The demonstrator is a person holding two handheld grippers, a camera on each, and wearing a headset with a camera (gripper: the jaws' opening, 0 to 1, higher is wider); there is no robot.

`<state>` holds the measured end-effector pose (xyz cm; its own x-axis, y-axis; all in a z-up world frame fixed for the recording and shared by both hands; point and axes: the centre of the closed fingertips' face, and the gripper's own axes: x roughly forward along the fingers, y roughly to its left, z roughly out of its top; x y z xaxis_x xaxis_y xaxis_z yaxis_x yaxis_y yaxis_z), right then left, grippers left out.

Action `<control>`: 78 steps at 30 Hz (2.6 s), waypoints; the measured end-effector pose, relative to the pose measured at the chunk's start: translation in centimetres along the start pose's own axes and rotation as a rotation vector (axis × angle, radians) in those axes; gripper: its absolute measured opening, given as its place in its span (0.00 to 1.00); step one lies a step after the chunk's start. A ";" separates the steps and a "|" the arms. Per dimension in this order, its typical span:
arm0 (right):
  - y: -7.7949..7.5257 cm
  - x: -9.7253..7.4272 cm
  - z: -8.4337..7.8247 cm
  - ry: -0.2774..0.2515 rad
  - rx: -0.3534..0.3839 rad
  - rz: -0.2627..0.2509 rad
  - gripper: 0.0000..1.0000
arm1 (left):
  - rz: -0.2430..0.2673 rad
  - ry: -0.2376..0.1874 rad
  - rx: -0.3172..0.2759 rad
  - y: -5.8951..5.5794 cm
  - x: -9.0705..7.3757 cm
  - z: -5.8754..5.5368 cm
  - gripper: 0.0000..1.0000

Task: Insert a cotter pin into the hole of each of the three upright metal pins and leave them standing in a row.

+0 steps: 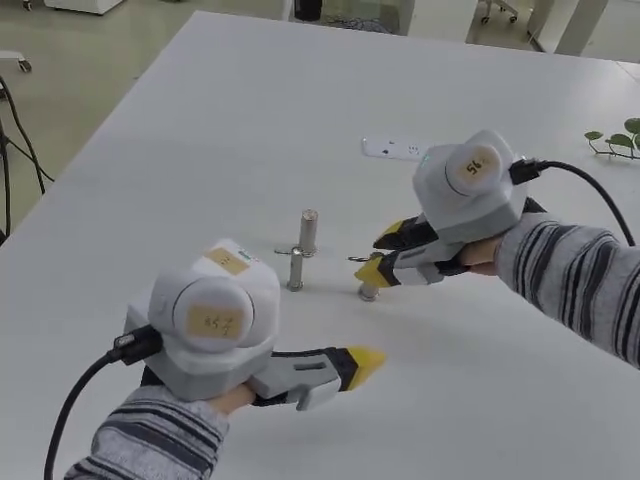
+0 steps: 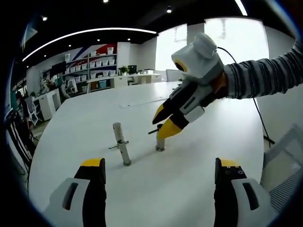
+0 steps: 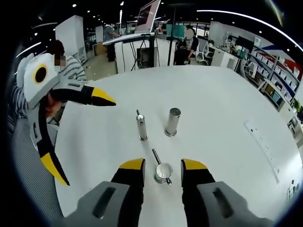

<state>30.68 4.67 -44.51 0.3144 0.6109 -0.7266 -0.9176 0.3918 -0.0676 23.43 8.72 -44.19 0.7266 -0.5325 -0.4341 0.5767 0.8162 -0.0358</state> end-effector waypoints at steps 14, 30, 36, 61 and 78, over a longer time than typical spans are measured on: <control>-1.5 1.8 5.2 -0.175 0.188 -0.010 0.30 | 0.018 -0.078 -0.018 0.3 -0.5 1.8 0.95; -3.4 7.2 5.8 -0.124 0.201 -0.009 0.21 | 0.008 -0.049 -0.045 0.0 -0.2 1.2 0.99; -3.3 8.0 5.3 -0.106 0.242 -0.003 0.12 | 0.010 -0.038 -0.043 0.2 -0.2 0.9 0.99; -5.2 2.4 1.7 -0.072 0.288 -0.113 0.08 | 0.003 -0.013 -0.026 0.0 -0.1 0.5 0.99; -5.7 -3.9 -5.4 -0.014 0.359 -0.228 0.08 | -0.026 -0.032 -0.006 -1.0 -0.4 1.0 0.99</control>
<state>33.40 -3.69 -45.00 0.5051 0.4890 -0.7111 -0.6819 0.7312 0.0184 22.96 7.91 -43.07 0.7227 -0.5605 -0.4044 0.5937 0.8030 -0.0522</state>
